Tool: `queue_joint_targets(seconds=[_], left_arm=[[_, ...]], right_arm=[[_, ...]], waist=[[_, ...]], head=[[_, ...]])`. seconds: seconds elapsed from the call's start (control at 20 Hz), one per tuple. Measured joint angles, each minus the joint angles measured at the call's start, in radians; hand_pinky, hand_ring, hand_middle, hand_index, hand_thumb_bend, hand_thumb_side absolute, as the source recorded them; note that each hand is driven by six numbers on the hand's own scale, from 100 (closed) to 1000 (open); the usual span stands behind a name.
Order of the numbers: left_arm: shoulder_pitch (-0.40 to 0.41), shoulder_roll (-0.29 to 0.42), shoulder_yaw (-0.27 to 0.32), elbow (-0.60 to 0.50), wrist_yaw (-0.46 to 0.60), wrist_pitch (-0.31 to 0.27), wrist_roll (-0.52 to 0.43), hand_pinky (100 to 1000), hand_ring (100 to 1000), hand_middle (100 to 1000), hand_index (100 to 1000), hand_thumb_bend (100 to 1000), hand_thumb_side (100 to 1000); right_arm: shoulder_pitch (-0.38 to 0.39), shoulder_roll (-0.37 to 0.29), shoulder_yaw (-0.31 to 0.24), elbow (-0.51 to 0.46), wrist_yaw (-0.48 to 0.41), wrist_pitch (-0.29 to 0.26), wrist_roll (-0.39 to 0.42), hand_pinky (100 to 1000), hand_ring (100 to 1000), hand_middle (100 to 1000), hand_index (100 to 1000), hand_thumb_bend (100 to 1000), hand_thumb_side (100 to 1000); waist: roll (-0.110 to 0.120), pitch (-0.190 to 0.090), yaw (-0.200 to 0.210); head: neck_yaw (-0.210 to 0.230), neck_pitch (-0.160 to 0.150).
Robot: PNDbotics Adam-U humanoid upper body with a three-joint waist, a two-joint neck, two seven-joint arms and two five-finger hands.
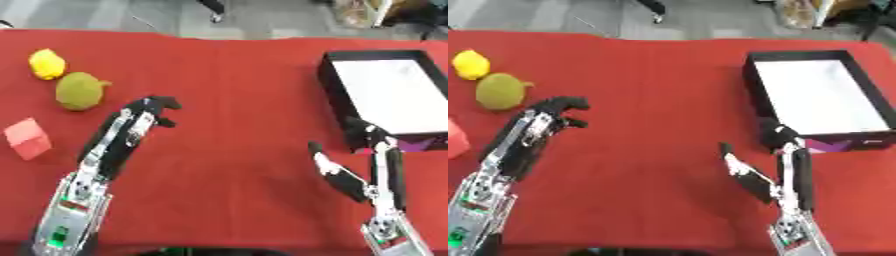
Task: Pick up the objects with one hand, pass them to the other hand, and then place them into the box on the other side of the table.
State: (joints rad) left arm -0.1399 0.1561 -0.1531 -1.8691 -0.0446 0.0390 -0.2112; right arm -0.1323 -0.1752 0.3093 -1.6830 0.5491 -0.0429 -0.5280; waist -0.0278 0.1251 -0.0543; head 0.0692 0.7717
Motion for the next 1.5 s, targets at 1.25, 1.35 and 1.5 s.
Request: queue_joint_targets(seconds=[1.25,1.35,1.5], left_arm=[[-0.118,0.38,0.09,-0.035,-0.241,0.124,-0.023,823,826,763,876,419,527],[-0.115,0.431,0.094,0.01,-0.273,0.154,-0.053,828,806,763,889,481,522],[-0.095,0.505,0.105,0.085,-0.322,0.201,-0.099,829,779,760,896,534,527]], right_arm=[[0.026,-0.032,-0.007,0.017,0.01,0.004,-0.008,556,560,551,753,542,378],[0.029,-0.04,-0.008,0.02,0.01,0.003,-0.011,556,559,551,753,542,377],[0.034,-0.044,-0.008,0.025,0.012,0.003,-0.014,556,559,551,753,541,377]], waist=[[0.066,-0.031,0.018],[0.068,-0.032,0.02],[0.073,-0.034,0.021]], head=[[0.153,0.0],[0.146,0.0],[0.138,0.0]])
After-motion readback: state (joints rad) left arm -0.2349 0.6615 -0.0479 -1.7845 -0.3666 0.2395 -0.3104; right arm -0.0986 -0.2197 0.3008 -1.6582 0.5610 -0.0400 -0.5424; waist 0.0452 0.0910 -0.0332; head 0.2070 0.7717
